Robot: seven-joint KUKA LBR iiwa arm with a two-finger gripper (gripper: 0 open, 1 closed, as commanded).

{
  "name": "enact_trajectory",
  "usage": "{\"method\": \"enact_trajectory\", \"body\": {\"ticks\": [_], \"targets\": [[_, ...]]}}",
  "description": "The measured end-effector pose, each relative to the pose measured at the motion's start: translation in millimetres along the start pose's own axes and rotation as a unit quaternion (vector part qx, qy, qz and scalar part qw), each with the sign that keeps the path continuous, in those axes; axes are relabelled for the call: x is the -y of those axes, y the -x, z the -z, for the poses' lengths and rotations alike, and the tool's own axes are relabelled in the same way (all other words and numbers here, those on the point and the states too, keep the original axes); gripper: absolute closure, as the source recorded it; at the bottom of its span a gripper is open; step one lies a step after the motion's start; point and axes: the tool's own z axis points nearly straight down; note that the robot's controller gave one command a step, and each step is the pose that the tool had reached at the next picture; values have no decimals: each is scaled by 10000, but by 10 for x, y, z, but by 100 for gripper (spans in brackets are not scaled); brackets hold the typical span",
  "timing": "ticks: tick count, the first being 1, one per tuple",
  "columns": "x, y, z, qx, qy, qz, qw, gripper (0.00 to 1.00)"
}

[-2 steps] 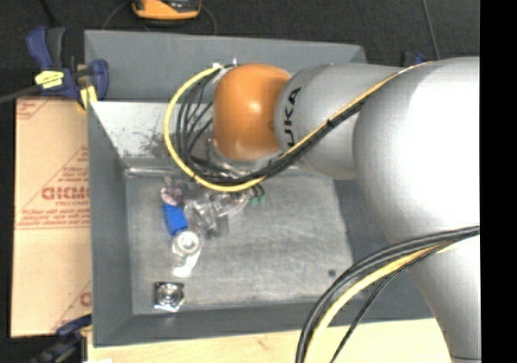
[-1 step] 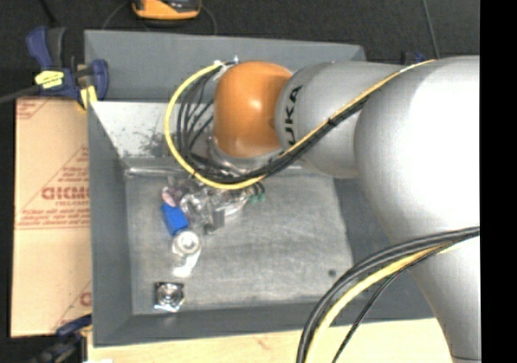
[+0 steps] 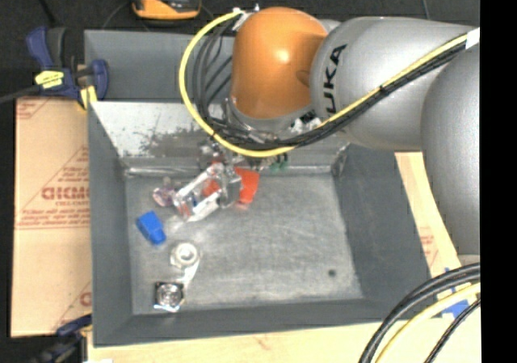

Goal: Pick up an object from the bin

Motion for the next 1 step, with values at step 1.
{"method": "enact_trajectory", "body": {"ticks": [1], "targets": [[98,-118,746,-10,1,2182,9759,100]]}}
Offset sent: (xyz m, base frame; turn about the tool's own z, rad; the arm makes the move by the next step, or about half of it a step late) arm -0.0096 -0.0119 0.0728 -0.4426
